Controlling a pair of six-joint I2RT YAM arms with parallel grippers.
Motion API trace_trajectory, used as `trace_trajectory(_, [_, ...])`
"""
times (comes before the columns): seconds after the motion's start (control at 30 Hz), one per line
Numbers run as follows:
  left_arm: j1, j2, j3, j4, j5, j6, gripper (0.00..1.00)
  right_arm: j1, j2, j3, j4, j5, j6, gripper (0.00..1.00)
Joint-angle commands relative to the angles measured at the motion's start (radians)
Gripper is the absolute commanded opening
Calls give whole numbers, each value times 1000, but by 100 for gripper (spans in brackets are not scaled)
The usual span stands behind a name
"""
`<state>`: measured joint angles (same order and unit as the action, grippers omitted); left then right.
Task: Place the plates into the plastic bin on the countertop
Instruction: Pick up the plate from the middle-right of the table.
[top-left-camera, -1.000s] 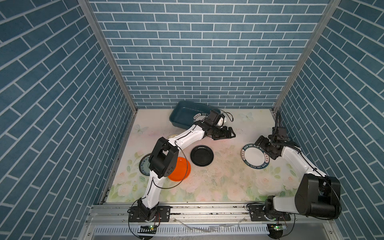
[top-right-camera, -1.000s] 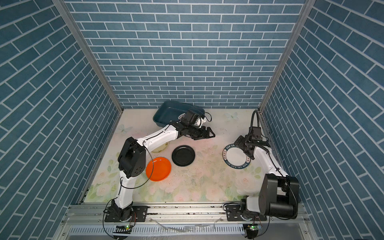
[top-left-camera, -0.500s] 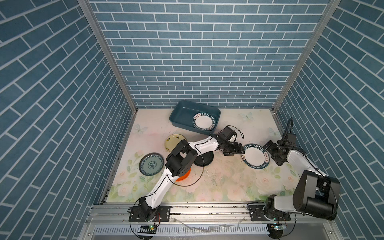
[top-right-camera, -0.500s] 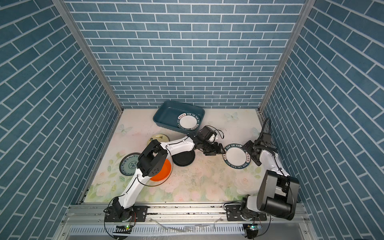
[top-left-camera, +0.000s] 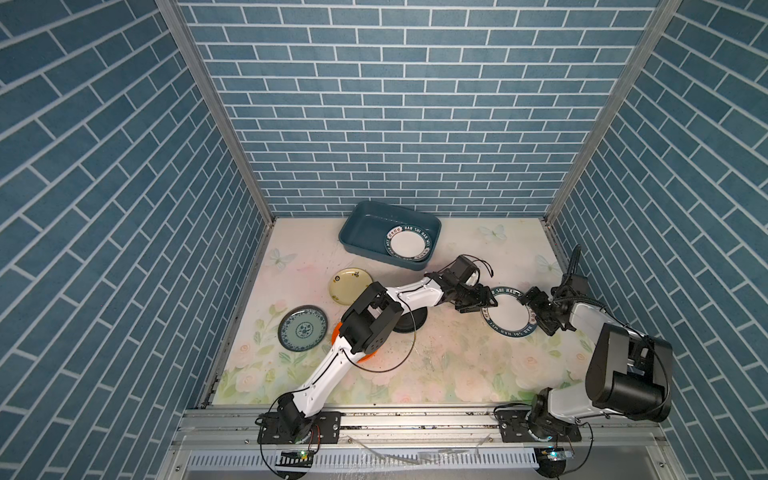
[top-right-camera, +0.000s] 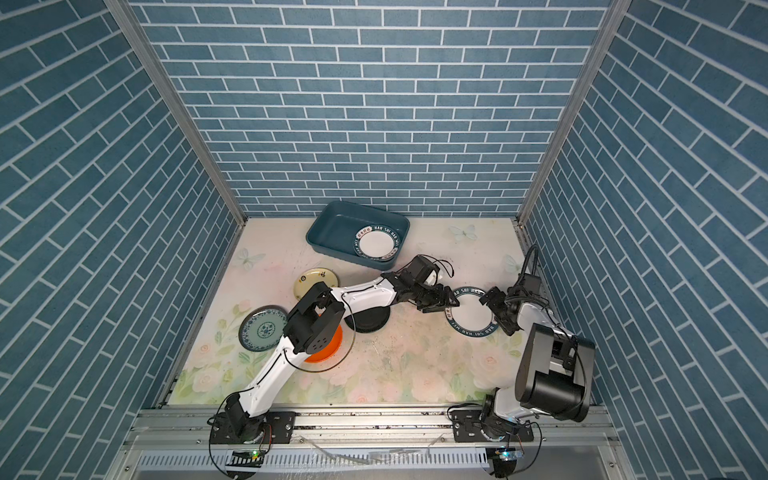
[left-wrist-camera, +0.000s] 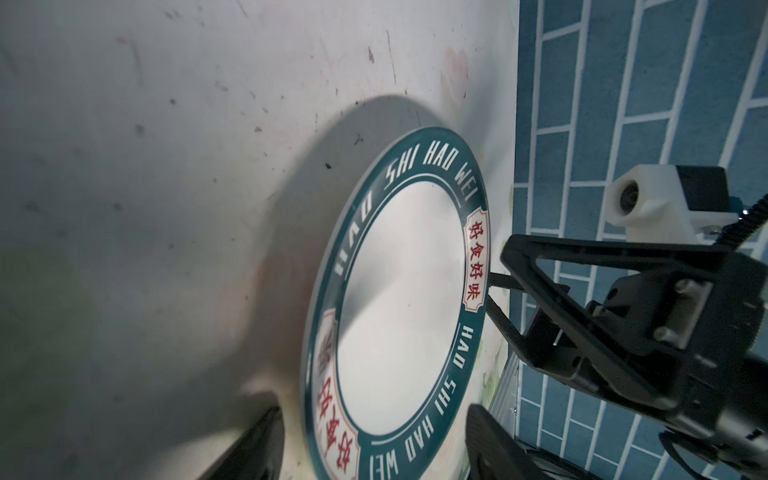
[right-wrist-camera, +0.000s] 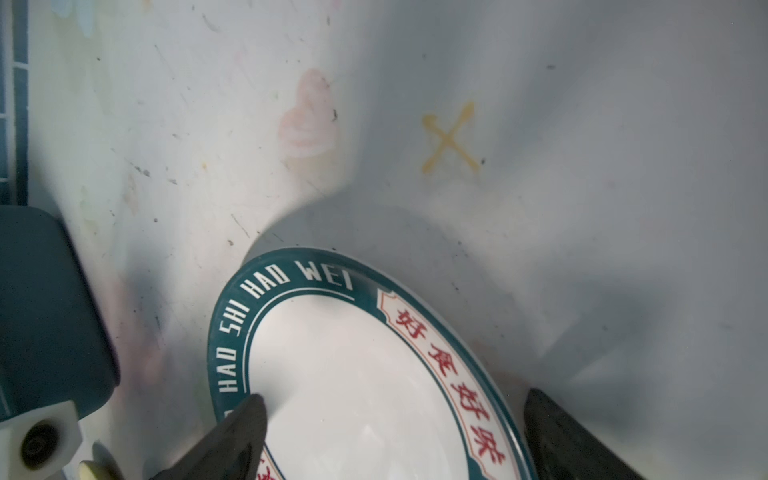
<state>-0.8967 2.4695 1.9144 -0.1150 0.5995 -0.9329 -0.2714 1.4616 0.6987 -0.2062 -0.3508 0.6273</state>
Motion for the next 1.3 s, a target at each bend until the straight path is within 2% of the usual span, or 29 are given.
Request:
trace_trajectory(0.0, [-8,37,11,-10,-6,-23,67,-2,19,-6,66,-105,-11,96])
trace_trajectory(0.07, [-10,37,11,-7,-11,-25,64,0,27,-5,73,-132,-8,95])
trace_trajectory(0.17, [-9,37,3,6,-17,-39,53,1,37,-4,71,-145,-6,95])
trace_trajectory(0.4, [-8,28,-36,85,-31,-93,25,5,33,-5,55,-148,-6,94])
trace_trajectory(0.6, [-1,0,-38,114,-23,-99,9,5,-1,7,28,-134,-3,94])
trace_trajectory(0.73, [21,-42,-46,115,-12,-93,3,5,-48,35,-11,-125,2,94])
trace_trajectory(0.9, [76,-119,-64,89,2,-82,2,3,-125,126,-93,-105,-2,95])
trace_trajectory(1.27, [270,-265,-53,67,94,-135,1,7,-196,324,-85,-78,118,95])
